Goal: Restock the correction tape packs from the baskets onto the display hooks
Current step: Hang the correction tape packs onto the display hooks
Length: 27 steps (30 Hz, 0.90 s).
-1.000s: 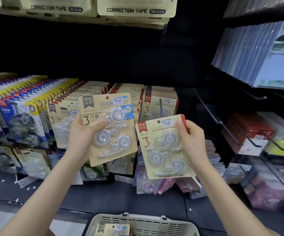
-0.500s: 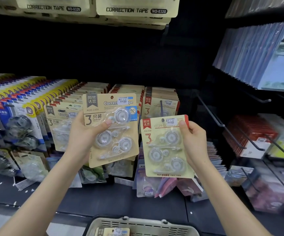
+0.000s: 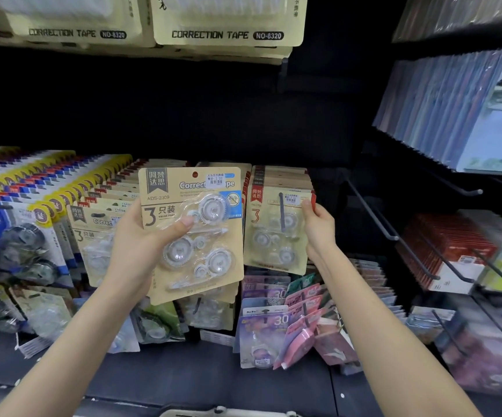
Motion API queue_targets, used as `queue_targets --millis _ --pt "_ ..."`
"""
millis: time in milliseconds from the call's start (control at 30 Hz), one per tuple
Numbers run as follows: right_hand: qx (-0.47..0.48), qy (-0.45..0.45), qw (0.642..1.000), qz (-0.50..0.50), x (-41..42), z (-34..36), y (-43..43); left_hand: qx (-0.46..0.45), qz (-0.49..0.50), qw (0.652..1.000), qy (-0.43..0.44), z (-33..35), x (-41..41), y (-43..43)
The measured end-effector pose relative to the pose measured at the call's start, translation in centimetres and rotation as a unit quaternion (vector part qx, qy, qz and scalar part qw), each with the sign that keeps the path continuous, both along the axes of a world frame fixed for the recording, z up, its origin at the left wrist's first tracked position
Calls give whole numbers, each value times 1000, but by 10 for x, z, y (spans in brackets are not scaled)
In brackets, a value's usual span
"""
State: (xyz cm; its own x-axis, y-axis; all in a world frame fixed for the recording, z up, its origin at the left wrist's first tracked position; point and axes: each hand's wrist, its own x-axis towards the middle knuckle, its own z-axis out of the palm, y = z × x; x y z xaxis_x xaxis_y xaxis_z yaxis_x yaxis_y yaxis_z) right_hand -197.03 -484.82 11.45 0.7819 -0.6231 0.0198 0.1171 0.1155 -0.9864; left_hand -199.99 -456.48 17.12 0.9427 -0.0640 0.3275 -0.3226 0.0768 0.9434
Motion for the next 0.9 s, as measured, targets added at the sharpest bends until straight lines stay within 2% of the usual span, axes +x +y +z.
queue_targets --millis 67,167,267,333,400,500,633,700,800,900 --pt "-37 3 999 -20 -3 1 -1 4 -3 1000 -3 0 1 0" --pt "-140 26 986 -84 -25 8 1 10 -14 1000 -8 -1 -2 1" --pt "-201 -27 971 -125 -64 20 12 18 -46 999 -2 -4 -7 6" --pt "-206 -74 972 -86 -91 30 24 14 -79 997 18 -8 -11 7" --pt "-184 -107 977 11 -114 41 39 21 -109 993 34 -13 -17 3" --pt "-152 -100 973 145 -132 45 57 16 -150 988 41 -20 -31 -16" --pt "-115 -93 975 163 -142 30 65 49 -186 981 36 -29 -48 -38" --pt "-97 -100 981 138 -145 23 59 135 -183 974 -11 -31 -46 -35" --pt "-97 -87 986 104 -144 16 44 252 -64 955 -143 -35 -30 -23" --pt "-121 -79 986 85 -138 12 35 356 72 889 -280 -36 -11 -14"
